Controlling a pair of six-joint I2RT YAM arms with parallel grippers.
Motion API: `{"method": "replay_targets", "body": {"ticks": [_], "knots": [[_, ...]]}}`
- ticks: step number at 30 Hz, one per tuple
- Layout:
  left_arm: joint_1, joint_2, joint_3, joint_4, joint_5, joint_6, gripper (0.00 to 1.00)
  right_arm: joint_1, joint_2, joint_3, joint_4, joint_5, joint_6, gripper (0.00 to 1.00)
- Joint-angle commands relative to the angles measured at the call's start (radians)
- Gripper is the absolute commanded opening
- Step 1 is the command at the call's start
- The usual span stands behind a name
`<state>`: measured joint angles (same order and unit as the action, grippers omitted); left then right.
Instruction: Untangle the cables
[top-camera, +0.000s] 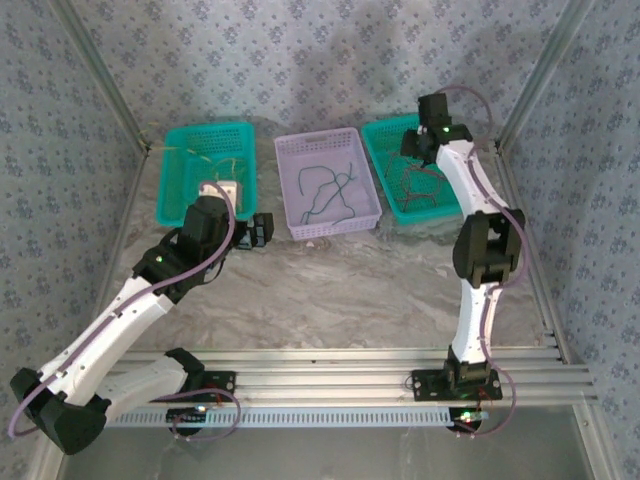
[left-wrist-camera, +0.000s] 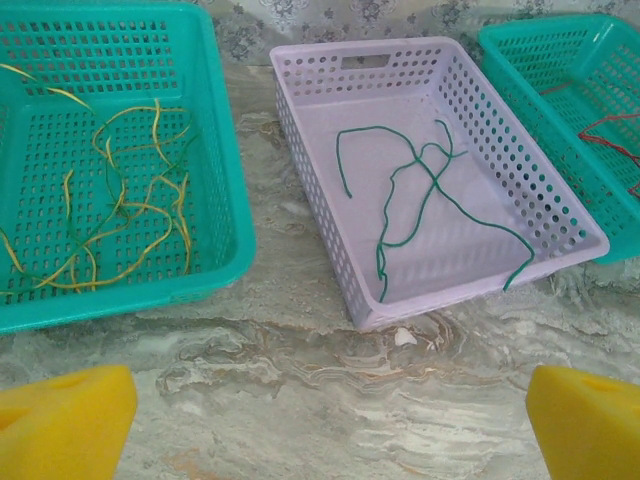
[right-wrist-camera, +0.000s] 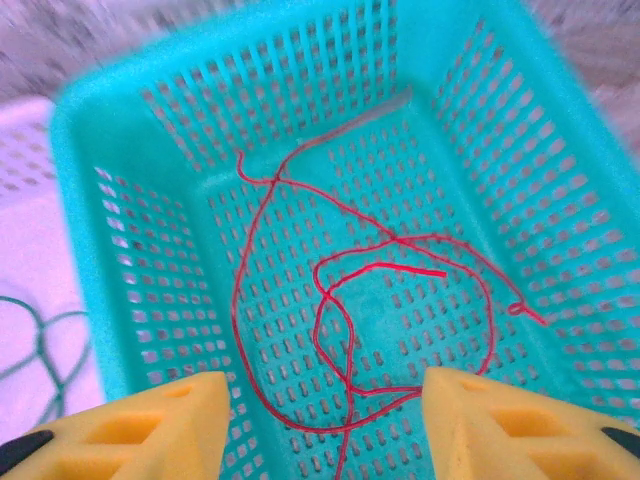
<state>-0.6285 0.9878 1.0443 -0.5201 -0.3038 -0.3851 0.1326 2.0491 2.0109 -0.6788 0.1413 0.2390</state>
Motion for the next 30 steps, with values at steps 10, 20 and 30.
{"method": "replay_targets", "body": {"ticks": [10,20,30], "knots": [[0.067,0.022,0.009,-0.002,-0.098,0.006,1.00,0.013,-0.611,-0.697,0.517,-0.013,-0.009,0.95],[0.249,0.017,-0.138,0.127,-0.204,0.059,1.00,-0.027,-0.809,-1.103,0.606,0.066,-0.139,1.00],[0.397,0.048,-0.335,0.343,-0.306,0.100,1.00,-0.056,-0.703,-1.314,0.822,0.172,-0.166,1.00]]}}
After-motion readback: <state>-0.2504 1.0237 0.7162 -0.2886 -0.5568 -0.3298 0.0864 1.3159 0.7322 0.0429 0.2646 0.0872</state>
